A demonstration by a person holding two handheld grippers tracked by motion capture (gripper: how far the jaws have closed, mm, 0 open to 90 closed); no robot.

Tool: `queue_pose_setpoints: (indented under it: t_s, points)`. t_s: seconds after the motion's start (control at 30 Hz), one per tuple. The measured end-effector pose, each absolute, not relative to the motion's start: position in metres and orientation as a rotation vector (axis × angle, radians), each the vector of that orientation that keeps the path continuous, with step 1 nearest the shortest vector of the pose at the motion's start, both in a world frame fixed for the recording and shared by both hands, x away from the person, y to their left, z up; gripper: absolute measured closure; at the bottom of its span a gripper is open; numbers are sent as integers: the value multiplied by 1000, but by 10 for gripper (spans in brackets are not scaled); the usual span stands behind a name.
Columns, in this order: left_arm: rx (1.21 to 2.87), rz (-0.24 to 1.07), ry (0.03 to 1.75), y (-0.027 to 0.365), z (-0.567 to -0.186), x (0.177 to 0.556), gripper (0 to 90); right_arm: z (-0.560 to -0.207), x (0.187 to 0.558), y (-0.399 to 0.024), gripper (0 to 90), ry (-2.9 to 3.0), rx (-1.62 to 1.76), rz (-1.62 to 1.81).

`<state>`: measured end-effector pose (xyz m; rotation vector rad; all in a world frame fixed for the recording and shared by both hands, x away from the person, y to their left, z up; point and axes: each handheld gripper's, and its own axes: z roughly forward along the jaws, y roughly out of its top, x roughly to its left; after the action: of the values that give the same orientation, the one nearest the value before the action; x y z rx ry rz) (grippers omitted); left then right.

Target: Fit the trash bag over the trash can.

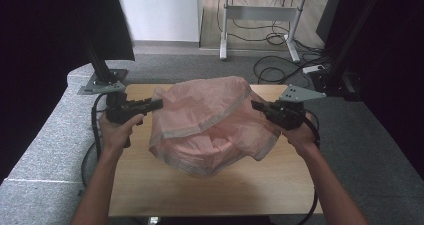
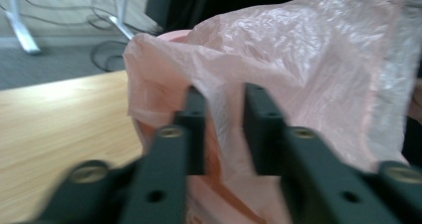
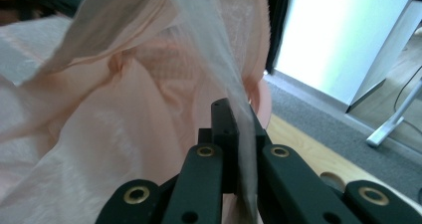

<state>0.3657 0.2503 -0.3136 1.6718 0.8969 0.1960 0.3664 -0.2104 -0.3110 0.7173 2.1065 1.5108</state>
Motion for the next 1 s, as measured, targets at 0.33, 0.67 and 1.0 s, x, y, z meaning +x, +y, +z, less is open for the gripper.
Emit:
queue_pose_setpoints:
  t_s: [0.33,0.67,1.0]
  points:
    - [1668,154,895,249,-313,318,400,-330,362,-213,894,2122,747,1492]
    - [1792,148,919,231,-320,326,789,-326,365,-217,884,2086,749,1527]
    - [1690,225,913,249,-314,345,897,-322,384,-228,880,2030,782,1542]
